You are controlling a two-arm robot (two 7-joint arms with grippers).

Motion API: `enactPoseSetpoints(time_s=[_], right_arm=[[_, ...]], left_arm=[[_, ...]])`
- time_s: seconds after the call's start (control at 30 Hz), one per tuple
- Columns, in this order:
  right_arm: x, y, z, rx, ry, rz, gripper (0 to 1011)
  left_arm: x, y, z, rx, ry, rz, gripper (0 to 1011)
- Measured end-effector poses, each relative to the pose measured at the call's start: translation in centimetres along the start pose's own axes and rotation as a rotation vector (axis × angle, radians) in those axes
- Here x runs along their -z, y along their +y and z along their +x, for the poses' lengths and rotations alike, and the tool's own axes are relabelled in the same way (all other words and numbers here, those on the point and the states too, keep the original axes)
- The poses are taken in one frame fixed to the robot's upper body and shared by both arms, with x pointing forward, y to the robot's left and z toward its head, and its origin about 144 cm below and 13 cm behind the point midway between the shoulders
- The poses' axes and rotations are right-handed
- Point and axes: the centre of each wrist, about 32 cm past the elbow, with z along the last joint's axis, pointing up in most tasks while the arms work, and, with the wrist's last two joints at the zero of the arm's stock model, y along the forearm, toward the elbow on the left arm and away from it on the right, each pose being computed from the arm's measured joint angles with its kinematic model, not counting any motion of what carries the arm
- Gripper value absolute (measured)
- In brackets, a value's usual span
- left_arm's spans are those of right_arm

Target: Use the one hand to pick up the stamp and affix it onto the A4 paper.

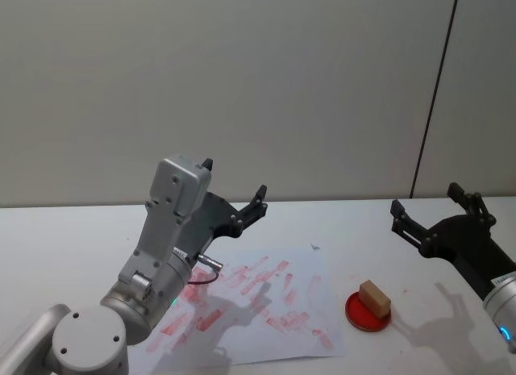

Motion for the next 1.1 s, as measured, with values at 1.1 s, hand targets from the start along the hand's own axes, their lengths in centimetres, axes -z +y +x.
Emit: enactPoseSetpoints(time_s=[1.1], right_arm=[[0.00,0.00,0.00,0.000,0.000,0.000,1001]], left_arm=[[0.00,0.00,0.00,0.000,0.000,0.000,1002]])
